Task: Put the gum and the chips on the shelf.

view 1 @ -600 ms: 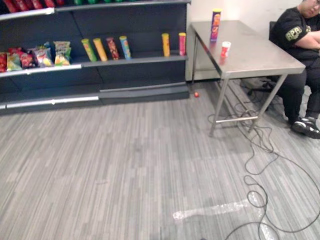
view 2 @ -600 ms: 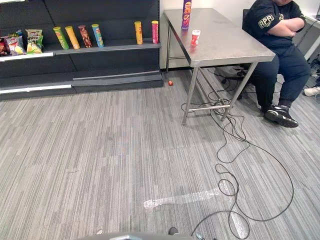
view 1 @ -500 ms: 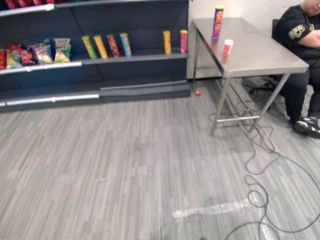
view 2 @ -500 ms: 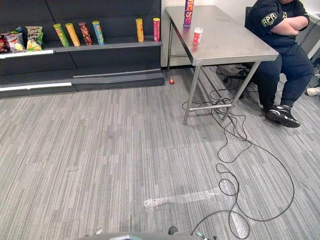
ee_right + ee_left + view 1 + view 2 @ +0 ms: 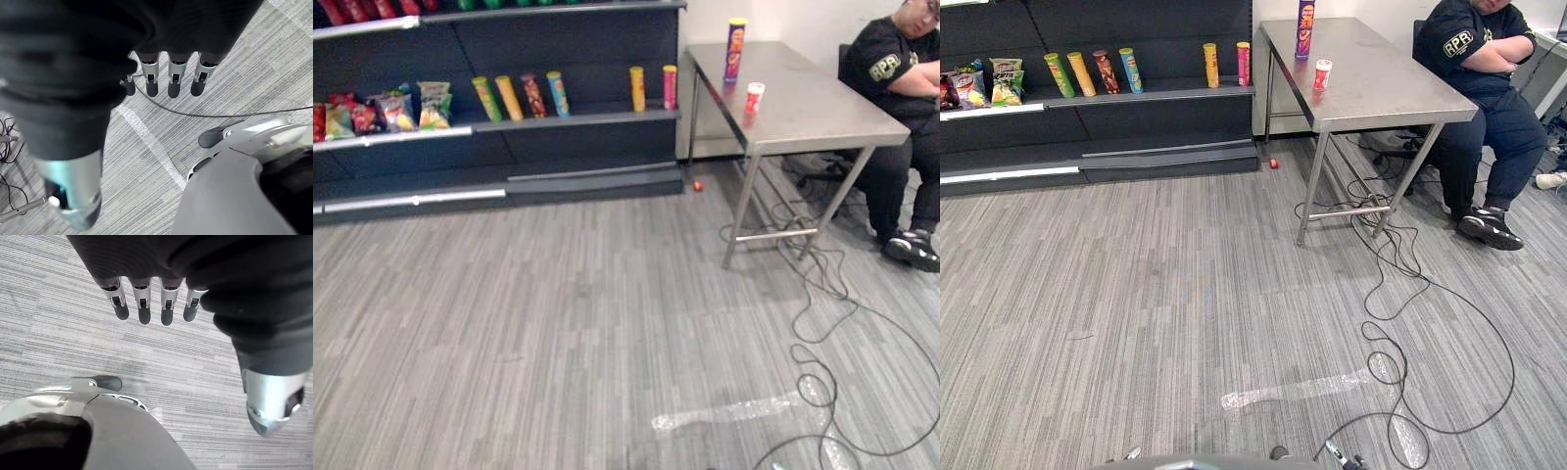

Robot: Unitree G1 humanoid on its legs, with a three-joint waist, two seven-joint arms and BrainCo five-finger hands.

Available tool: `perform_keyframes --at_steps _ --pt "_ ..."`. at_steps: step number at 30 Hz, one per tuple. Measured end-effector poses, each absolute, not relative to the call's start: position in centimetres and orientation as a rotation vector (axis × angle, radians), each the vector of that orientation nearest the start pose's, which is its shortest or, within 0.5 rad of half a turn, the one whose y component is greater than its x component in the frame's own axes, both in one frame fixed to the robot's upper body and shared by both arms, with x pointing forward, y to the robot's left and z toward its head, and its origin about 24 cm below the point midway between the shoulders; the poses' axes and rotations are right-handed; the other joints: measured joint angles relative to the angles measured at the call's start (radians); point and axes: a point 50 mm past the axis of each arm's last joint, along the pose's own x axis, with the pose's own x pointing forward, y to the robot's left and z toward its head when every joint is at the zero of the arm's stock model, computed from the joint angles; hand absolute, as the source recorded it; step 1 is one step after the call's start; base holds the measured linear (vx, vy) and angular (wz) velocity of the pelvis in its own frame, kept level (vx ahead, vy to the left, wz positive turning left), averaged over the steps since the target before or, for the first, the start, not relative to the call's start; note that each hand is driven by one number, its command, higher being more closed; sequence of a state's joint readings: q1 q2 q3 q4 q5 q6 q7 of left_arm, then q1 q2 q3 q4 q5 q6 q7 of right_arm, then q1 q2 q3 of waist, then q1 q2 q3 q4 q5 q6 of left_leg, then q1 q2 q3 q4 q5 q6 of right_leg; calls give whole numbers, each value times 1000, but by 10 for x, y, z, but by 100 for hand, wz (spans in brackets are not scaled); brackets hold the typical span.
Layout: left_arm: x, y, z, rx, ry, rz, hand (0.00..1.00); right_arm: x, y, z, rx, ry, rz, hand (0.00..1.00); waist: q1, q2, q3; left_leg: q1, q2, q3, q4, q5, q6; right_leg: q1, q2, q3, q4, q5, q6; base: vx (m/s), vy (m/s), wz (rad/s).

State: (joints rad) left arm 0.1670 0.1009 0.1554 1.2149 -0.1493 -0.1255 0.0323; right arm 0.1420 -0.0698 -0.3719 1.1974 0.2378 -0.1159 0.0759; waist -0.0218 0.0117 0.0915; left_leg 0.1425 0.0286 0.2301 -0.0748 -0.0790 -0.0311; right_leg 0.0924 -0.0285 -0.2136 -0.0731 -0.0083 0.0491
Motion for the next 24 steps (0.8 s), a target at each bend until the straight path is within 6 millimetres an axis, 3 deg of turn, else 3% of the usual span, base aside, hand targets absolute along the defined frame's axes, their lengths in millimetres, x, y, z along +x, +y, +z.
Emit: perform_keyframes --at_steps 22,24 --pt "33 212 -172 -94 1218 360 0 42 -213 -170 364 1118 -482 0 0 -6 3 8 4 6 -2 -8 -12 14 6 0 -14 0 1 -21 -15 0" --pt "39 212 -171 -87 1206 350 0 51 -215 -169 361 1098 -473 0 -1 0 14 -25 9 5 17 -7 -10 -31 4 -2 25 -10 -6 -64 -31 -1"
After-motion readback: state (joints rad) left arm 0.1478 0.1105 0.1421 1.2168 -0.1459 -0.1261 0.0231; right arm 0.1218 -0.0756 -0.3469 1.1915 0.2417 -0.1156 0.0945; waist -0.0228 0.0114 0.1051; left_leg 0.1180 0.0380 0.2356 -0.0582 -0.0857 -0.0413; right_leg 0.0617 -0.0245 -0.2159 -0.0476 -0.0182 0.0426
